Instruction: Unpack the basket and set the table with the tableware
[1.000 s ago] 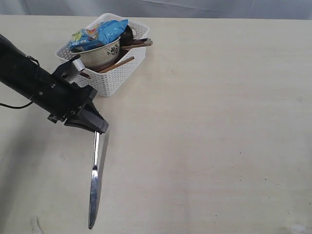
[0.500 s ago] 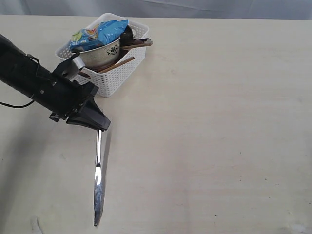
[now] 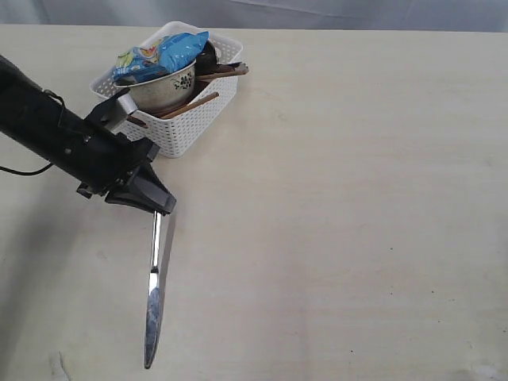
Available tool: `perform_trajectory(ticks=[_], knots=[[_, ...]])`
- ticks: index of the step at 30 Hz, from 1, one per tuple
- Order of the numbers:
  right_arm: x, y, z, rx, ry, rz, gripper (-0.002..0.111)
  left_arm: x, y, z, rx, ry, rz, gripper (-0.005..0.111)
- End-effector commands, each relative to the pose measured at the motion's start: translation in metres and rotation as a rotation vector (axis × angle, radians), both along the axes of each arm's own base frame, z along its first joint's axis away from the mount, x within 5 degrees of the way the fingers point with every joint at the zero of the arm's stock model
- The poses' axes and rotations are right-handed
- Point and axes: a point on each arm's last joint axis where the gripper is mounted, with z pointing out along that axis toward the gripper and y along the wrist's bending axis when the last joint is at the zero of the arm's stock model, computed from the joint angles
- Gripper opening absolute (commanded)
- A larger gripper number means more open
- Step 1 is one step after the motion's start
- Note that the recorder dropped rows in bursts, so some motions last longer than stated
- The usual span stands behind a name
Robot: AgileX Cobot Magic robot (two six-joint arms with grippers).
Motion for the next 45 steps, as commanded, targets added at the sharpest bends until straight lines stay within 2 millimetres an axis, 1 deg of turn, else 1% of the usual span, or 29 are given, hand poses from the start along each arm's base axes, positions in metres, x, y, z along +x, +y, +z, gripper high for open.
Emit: perform_trajectory(ticks=[1, 6, 8, 13, 15, 22, 24, 25, 26, 28, 30, 32, 34, 37, 39, 41, 43, 45], knots=[[0.0, 0.0, 0.0, -0.005, -0.006, 0.004, 0.0, 0.001, 0.002, 0.0, 0.028, -0.019, -0.005, 0.0], [0.0, 0.0, 0.0, -0.005, -0.006, 0.004, 0.0, 0.006, 0.003, 0.0, 0.05, -0.037, 0.013, 0.001], [0.0, 0.0, 0.0, -0.005, -0.006, 0.004, 0.0, 0.009, 0.004, 0.0, 0.07, -0.045, 0.03, 0.004], [0.0, 0.0, 0.0, -0.005, -0.006, 0.004, 0.0, 0.009, 0.004, 0.0, 0.074, -0.045, 0.022, 0.013], [0.0, 0.0, 0.0, -0.005, -0.006, 0.004, 0.0, 0.009, 0.005, -0.001, 0.081, -0.051, 0.028, 0.015], [0.0, 0.0, 0.0, -0.005, -0.006, 0.004, 0.0, 0.012, 0.006, -0.002, 0.103, -0.078, 0.039, 0.015], [0.0, 0.0, 0.0, -0.005, -0.006, 0.004, 0.0, 0.016, 0.006, 0.007, 0.096, -0.111, 0.003, 0.011], [0.0, 0.0, 0.0, -0.005, -0.006, 0.004, 0.0, 0.019, 0.006, 0.024, 0.099, -0.175, -0.003, 0.0], [0.0, 0.0, 0.0, -0.005, -0.006, 0.004, 0.0, 0.02, 0.006, 0.041, 0.102, -0.238, 0.004, 0.0], [0.0, 0.0, 0.0, -0.005, -0.006, 0.004, 0.0, 0.016, 0.006, 0.083, 0.1, -0.368, 0.005, 0.0], [0.0, 0.0, 0.0, -0.005, -0.006, 0.004, 0.0, 0.0, 0.009, 0.126, 0.123, -0.477, 0.034, 0.0], [0.0, 0.0, 0.0, -0.005, -0.006, 0.004, 0.0, -0.02, 0.012, 0.168, 0.156, -0.631, 0.087, 0.0], [0.0, 0.0, 0.0, -0.005, -0.006, 0.004, 0.0, -0.032, 0.016, 0.194, 0.181, -0.749, 0.155, 0.0], [0.0, 0.0, 0.0, -0.005, -0.006, 0.004, 0.0, -0.047, 0.022, 0.222, 0.223, -0.905, 0.227, 0.0], [0.0, 0.0, 0.0, -0.005, -0.006, 0.004, 0.0, -0.056, 0.025, 0.233, 0.26, -0.974, 0.235, 0.0], [0.0, 0.0, 0.0, -0.005, -0.006, 0.004, 0.0, -0.065, 0.028, 0.239, 0.299, -1.006, 0.225, 0.0], [0.0, 0.0, 0.0, -0.005, -0.006, 0.004, 0.0, -0.074, 0.03, 0.239, 0.335, -1.007, 0.224, 0.0], [0.0, 0.0, 0.0, -0.005, -0.006, 0.004, 0.0, -0.083, 0.033, 0.235, 0.354, -1.028, 0.247, 0.0]])
